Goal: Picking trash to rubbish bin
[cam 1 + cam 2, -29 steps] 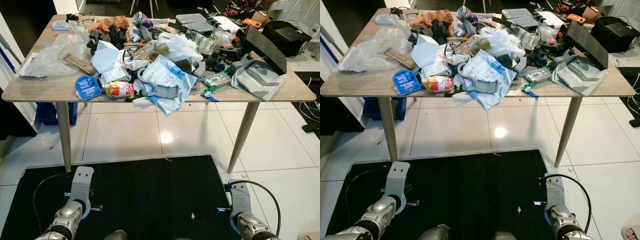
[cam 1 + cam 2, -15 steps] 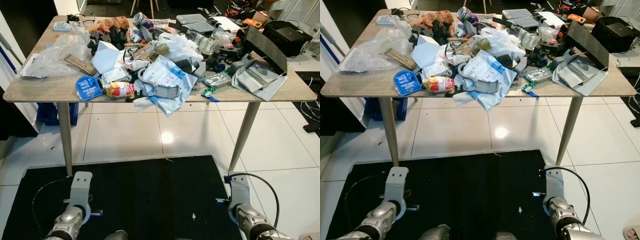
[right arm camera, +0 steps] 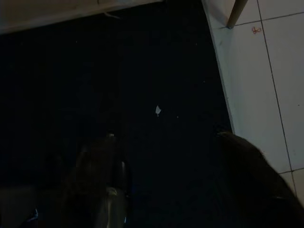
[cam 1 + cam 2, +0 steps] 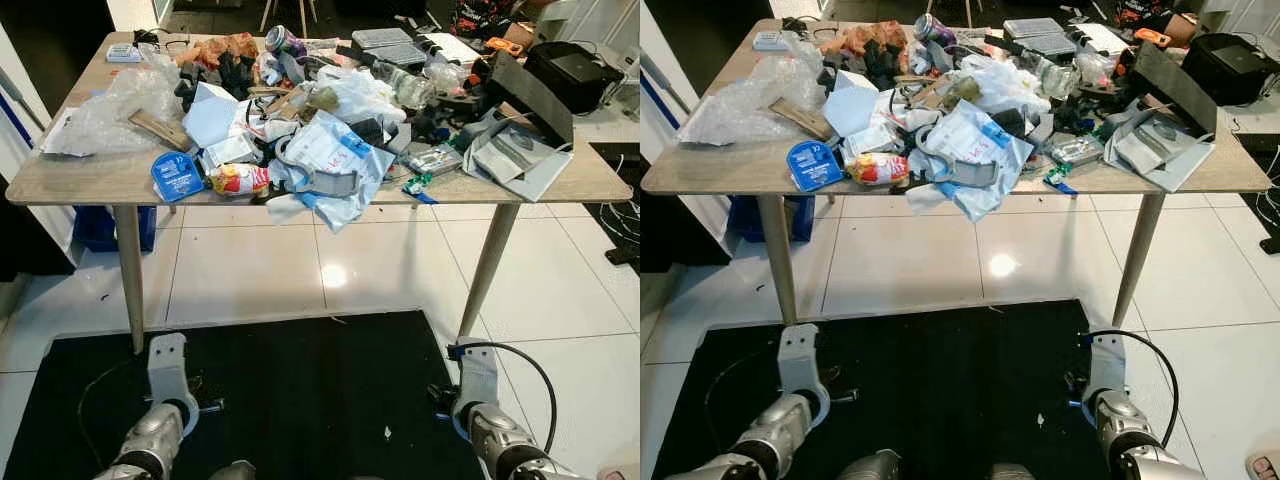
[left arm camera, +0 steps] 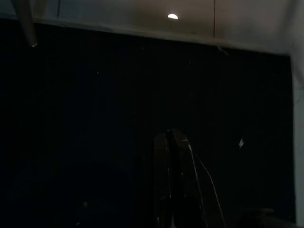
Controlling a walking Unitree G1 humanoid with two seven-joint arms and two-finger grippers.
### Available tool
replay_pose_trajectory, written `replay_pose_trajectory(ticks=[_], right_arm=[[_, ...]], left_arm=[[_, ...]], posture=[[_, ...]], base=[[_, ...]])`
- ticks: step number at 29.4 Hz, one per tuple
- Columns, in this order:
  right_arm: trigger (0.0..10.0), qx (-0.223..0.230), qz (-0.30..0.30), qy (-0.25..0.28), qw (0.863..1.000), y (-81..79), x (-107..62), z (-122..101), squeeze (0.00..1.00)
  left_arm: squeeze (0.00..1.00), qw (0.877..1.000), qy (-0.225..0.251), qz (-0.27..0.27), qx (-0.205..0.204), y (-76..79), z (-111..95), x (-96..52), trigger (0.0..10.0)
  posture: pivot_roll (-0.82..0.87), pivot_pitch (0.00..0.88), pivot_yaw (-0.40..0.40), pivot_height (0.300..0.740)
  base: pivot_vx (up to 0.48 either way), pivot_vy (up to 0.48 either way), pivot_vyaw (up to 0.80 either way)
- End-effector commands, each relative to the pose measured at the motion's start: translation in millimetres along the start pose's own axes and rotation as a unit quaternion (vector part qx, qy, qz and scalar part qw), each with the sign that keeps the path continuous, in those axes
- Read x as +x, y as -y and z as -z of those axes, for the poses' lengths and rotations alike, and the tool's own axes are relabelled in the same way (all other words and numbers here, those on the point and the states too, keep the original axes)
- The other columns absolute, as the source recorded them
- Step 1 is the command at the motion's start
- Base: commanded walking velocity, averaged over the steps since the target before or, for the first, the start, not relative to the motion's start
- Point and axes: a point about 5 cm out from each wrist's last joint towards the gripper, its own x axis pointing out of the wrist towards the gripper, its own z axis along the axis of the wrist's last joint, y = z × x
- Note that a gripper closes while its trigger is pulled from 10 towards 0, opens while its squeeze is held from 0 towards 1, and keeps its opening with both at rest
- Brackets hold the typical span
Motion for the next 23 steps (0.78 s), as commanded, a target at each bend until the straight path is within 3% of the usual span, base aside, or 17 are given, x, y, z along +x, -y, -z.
replay_pose_trajectory(ticks=[1,5,6,7,23], right_arm=[[10.0,0.008,-0.002,-0.003,1.0,-0.3,-0.8,5,1.0],[10.0,0.008,-0.004,-0.002,1.0,-0.1,-0.9,5,1.0],[10.0,0.008,-0.004,-0.002,1.0,0.0,-1.0,5,1.0],[10.0,0.008,-0.004,-0.002,1.0,0.2,-1.0,5,1.0],[10.0,0.008,-0.006,0.001,1.0,1.6,-1.3,5,1.0]], left_arm=[[0.0,1.0,-0.012,-0.002,-0.014,-4.4,10,-3.3,10.0],[0.0,0.999,-0.012,0.0,-0.044,-10.1,18,-7.6,10.0],[0.42,0.998,-0.004,0.002,-0.058,-12.5,19,-9.0,10.0],[1.0,0.997,0.004,0.009,-0.082,-13.8,19,-10.1,10.0],[1.0,0.992,0.037,0.029,-0.117,-5.1,9,-6.2,10.0]], posture=[[0.01,0.062,-0.018,0.74],[0.01,0.069,-0.02,0.74],[0.01,0.07,-0.02,0.74],[0.01,0.071,-0.021,0.74],[0.01,0.076,-0.027,0.74]], base=[[0.0,0.0,0.0],[0.0,0.0,0.0],[0.0,0.0,0.0],[0.0,0.0,0.0],[0.0,0.0,0.0]])
